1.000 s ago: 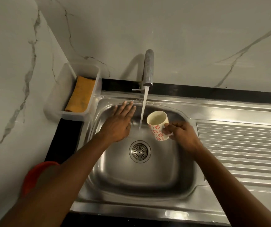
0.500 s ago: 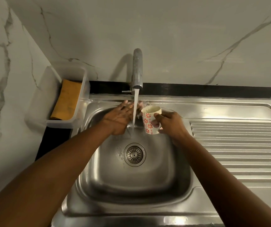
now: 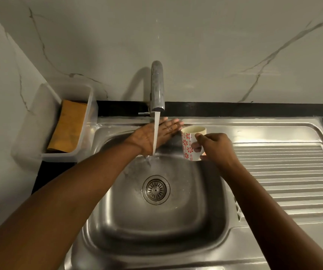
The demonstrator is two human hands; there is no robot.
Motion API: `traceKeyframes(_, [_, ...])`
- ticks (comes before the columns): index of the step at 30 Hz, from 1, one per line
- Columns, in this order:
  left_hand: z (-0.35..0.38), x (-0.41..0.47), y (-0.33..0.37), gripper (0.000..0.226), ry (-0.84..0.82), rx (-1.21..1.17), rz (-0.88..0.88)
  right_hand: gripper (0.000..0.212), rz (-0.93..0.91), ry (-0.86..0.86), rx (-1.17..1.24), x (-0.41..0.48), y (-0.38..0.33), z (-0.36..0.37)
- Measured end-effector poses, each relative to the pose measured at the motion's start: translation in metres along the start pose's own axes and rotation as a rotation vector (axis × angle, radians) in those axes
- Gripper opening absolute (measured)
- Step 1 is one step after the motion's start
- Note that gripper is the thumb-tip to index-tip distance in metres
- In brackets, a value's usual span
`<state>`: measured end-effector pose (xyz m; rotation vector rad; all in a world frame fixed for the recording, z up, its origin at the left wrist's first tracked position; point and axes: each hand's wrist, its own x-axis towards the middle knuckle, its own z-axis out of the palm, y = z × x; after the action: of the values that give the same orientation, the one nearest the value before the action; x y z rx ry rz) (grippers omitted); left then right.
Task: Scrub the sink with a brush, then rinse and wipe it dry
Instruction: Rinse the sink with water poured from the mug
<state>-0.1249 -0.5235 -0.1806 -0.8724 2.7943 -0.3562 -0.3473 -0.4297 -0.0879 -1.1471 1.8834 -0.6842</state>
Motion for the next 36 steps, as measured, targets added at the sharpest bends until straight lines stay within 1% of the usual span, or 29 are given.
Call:
traceKeyframes(3, [0.001,-0.002,0.002,0.103,-0.007,0.042,0.006,0.023,-0.013,-0.02,-0.064,0.004,-0.004,0.006])
traceKeyframes(5, [0.003,-0.012,0.001,0.104,-0.006,0.056,0.003,0.025,-0.008,-0.057,-0.07,0.002,-0.001,0.007])
traceKeyframes(8, [0.005,-0.038,0.0,0.101,-0.051,-0.029,-0.037,0.027,-0.011,-0.1,-0.06,-0.008,0.011,0.005])
traceKeyframes(11, [0.008,-0.065,0.005,0.088,-0.119,-0.121,-0.128,0.016,0.01,-0.131,0.012,-0.017,0.017,-0.003])
traceKeyframes(12, [0.009,-0.073,0.007,0.087,-0.136,-0.124,-0.141,0.017,0.025,-0.129,0.025,-0.019,0.017,-0.007])
traceKeyframes(16, [0.014,-0.082,0.009,0.089,-0.111,-0.095,-0.162,0.027,0.072,-0.082,0.045,-0.018,0.008,-0.021])
traceKeyframes(22, [0.008,-0.071,0.012,0.093,-0.117,-0.11,-0.215,0.027,0.059,-0.051,0.012,0.001,-0.009,-0.022])
traceKeyframes(25, [0.006,-0.071,0.015,0.091,-0.123,-0.162,-0.236,0.028,0.03,-0.074,-0.022,0.006,-0.012,-0.013])
traceKeyframes(28, [0.006,-0.078,0.019,0.093,-0.118,-0.199,-0.276,0.024,0.046,-0.135,-0.05,0.004,-0.006,-0.008])
traceKeyframes(32, [0.005,-0.093,0.025,0.104,-0.124,-0.258,-0.39,0.014,0.01,-0.194,-0.042,-0.007,0.008,-0.011])
traceKeyframes(36, [0.012,-0.106,0.03,0.109,-0.079,-0.342,-0.575,0.018,-0.012,-0.245,-0.096,-0.006,0.009,-0.018])
